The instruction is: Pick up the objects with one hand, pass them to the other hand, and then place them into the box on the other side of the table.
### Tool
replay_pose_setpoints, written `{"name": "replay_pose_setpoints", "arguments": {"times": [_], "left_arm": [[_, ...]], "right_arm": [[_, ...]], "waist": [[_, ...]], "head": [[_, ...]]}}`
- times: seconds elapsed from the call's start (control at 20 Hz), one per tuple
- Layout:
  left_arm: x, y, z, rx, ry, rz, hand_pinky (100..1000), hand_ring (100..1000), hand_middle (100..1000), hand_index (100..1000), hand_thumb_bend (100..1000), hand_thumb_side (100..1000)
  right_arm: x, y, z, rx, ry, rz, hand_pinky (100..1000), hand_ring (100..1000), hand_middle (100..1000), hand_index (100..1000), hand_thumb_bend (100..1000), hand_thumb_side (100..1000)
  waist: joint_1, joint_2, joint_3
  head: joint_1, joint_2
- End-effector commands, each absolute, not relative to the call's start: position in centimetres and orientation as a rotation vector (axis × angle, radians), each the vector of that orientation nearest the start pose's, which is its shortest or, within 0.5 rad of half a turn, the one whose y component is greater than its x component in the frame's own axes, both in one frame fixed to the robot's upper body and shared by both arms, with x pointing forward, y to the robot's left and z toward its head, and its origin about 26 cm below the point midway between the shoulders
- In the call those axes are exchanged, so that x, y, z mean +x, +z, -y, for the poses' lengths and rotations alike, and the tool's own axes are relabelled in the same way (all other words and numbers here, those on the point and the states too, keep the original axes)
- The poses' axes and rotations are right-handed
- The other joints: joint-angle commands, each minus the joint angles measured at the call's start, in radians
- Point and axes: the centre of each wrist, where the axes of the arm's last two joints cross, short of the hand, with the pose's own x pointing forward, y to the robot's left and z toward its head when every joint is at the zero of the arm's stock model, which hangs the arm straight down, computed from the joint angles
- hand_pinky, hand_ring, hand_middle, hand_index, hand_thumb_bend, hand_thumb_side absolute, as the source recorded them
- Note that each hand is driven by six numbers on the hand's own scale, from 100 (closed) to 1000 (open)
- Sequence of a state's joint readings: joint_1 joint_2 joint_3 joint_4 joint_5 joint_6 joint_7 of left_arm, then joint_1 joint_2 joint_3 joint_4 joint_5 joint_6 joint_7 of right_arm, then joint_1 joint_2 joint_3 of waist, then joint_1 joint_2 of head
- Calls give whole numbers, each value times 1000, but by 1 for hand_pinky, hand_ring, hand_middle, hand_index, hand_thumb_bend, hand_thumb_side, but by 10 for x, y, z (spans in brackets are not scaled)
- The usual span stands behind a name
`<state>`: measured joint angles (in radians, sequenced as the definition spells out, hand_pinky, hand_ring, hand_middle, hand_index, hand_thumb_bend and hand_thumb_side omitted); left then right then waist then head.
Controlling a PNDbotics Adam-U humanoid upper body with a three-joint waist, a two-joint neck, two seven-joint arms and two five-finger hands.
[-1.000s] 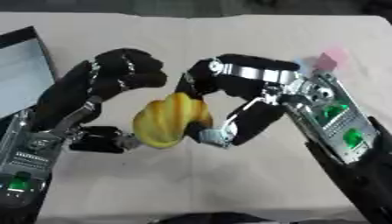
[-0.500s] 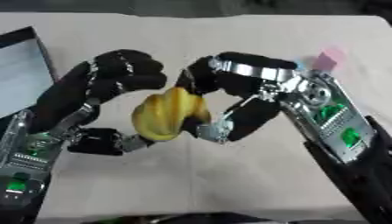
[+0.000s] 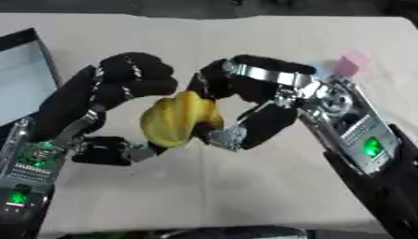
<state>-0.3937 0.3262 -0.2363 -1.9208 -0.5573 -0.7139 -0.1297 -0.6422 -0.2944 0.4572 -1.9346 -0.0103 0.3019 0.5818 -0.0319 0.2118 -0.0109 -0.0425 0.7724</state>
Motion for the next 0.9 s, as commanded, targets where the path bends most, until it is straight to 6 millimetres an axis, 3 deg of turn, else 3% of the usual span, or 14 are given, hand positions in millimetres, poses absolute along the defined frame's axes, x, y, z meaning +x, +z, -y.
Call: {"name": "replay_pose_setpoints", "arguments": {"times": [0.05, 0.2, 0.35, 0.7, 0.9], "left_arm": [[310, 196, -196, -282, 1422, -2786, 833, 778, 691, 852, 259, 100], [310, 195, -195, -263, 1414, -2792, 822, 753, 644, 797, 157, 100], [310, 195, -194, -231, 1379, -2810, 805, 719, 587, 727, 110, 100], [309, 195, -194, -179, 1311, -2838, 791, 692, 564, 697, 100, 100], [309, 196, -194, -153, 1265, -2864, 775, 646, 508, 633, 100, 100]], "right_arm": [[299, 243, 117, 440, 1458, 1826, 654, 371, 423, 441, 100, 100], [300, 242, 117, 437, 1463, 1824, 655, 372, 424, 441, 100, 100], [300, 241, 117, 439, 1467, 1818, 657, 373, 426, 444, 100, 100], [301, 241, 117, 445, 1468, 1813, 658, 375, 430, 447, 100, 100], [301, 242, 118, 445, 1468, 1818, 662, 381, 448, 469, 100, 100]], "waist": [[2, -14, -1], [2, -14, -3], [2, -14, -4], [2, -14, -4], [1, -15, -4]], "head": [[-2, -2], [-1, -2], [-1, -2], [-6, -2], [-7, -2]]}}
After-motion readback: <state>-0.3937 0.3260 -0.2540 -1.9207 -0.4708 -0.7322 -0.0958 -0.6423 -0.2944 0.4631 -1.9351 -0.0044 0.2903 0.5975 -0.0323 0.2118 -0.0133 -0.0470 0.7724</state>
